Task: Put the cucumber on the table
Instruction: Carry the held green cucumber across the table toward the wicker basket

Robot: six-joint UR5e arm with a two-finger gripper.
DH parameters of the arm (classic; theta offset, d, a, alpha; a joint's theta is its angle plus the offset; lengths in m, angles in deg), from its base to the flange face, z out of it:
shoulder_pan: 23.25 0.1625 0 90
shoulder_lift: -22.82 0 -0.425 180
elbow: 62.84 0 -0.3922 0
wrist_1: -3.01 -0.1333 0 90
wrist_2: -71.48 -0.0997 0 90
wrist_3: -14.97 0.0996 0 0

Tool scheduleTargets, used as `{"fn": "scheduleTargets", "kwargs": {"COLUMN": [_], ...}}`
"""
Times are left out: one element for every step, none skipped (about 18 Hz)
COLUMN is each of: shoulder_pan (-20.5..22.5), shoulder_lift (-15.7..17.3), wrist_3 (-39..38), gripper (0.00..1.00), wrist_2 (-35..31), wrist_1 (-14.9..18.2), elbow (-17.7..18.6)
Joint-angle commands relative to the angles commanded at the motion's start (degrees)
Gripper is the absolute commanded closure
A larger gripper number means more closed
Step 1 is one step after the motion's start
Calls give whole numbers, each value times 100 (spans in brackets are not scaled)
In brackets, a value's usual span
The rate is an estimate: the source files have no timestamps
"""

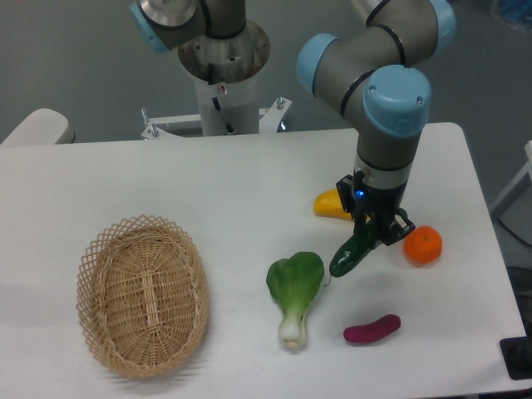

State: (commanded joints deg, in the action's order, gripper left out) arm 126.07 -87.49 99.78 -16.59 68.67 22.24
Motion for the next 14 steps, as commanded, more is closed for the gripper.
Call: {"fn": "scheduleTargets", "kwargs": {"shoulder_pan": [0, 0, -9, -26, -35, -35, -44, -35, -44, -44, -44, -44, -53, -61], "shoulder_lift": [0, 0, 9, 0, 0, 9, 70, 166, 228, 307, 421, 509, 597, 676], "wrist_3": [0, 0, -9, -9, -9, -9, -9, -35, -35, -26, -26, -70, -96, -105], "gripper": [70, 70, 70, 70, 70, 69, 70, 70, 69, 70, 70, 70, 70, 70], "wrist_2": [0, 9, 0, 0, -17, -18, -18, -26, -26, -26, -26, -35, -44, -53], "wrist_1": [0, -26, -44, -44, -53, -70, -105, -140, -149, -176, -237, -350, -439, -509], "elbow": [0, 61, 114, 123, 149, 263, 403, 517, 623, 824, 1026, 1220, 1396, 1606]}}
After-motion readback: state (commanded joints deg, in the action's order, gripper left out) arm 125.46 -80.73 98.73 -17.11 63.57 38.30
